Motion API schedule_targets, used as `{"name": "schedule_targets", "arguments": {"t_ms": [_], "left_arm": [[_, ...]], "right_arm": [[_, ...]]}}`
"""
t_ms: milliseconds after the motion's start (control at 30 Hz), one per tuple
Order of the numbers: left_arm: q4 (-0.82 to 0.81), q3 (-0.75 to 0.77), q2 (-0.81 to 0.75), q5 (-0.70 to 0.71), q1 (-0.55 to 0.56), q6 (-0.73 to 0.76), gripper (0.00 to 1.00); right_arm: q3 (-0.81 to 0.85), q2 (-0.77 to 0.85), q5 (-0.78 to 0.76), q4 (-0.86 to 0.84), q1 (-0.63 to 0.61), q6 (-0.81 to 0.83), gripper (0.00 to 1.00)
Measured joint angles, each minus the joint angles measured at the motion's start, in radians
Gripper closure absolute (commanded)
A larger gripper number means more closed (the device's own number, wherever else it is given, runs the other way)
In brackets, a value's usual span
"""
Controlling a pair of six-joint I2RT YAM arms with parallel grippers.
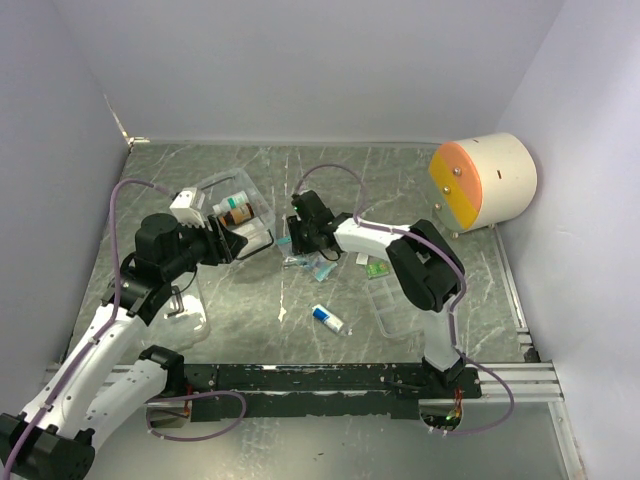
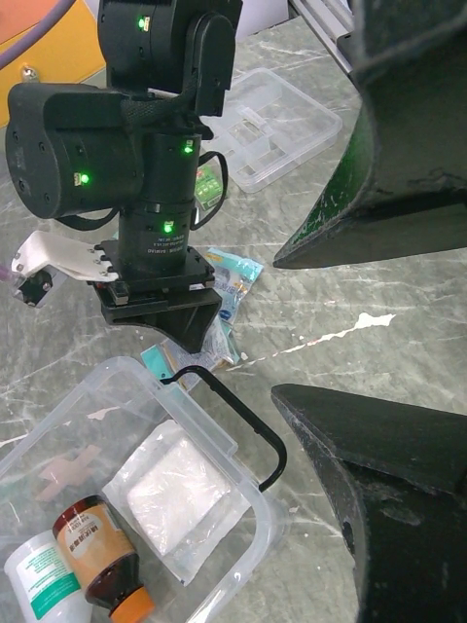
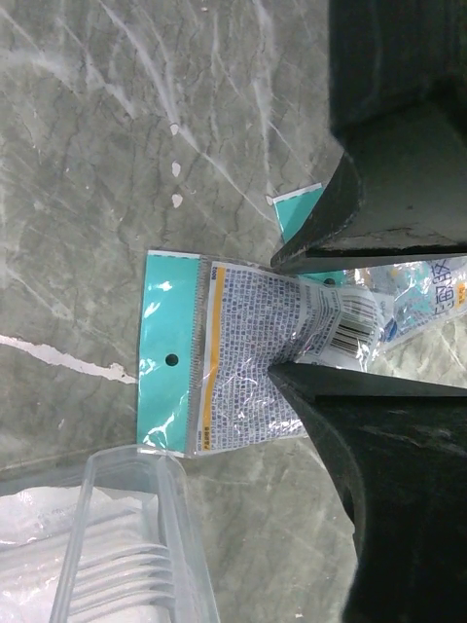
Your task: Organize the medicine kit
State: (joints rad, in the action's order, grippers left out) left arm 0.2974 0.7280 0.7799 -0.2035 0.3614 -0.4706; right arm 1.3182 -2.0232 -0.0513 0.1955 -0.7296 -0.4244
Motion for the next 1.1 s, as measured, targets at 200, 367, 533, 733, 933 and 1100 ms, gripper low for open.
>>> {"name": "schedule_targets", "arguments": {"t_ms": [200,367,533,733,933,1100], "left_arm": [[0.0,0.0,0.002,0.001,0.0,0.0,0.34],[0.001,0.0,0.003,0.016,0.0,-0.001,0.24],[0.014,0.0,-0.015,0.058,0.0,-0.009,0.11],[0.037,0.0,-0.042,0.1,0.0,-0.019,0.0],[0.04,0.0,-0.007,0.034,0.0,-0.036,0.14],[0.031,0.04,0.119,-0.12,0.0,-0.079,0.24]], "right_arm": [[0.034,-0.022,-0.011,0.023,-0.007,0.025,0.65],[0.056,-0.036,-0.043,0.035,-0.021,0.024,0.86],[-0.012,0.004,-0.069,-0.018,-0.027,-0.001,0.89],[-0.155,0.131,-0.099,-0.048,-0.027,-0.051,0.89],[-0.23,0.327,-0.108,-0.09,-0.027,-0.1,0.88],[-0.267,0.467,-0.036,-0.141,-0.032,-0.124,0.86]]}}
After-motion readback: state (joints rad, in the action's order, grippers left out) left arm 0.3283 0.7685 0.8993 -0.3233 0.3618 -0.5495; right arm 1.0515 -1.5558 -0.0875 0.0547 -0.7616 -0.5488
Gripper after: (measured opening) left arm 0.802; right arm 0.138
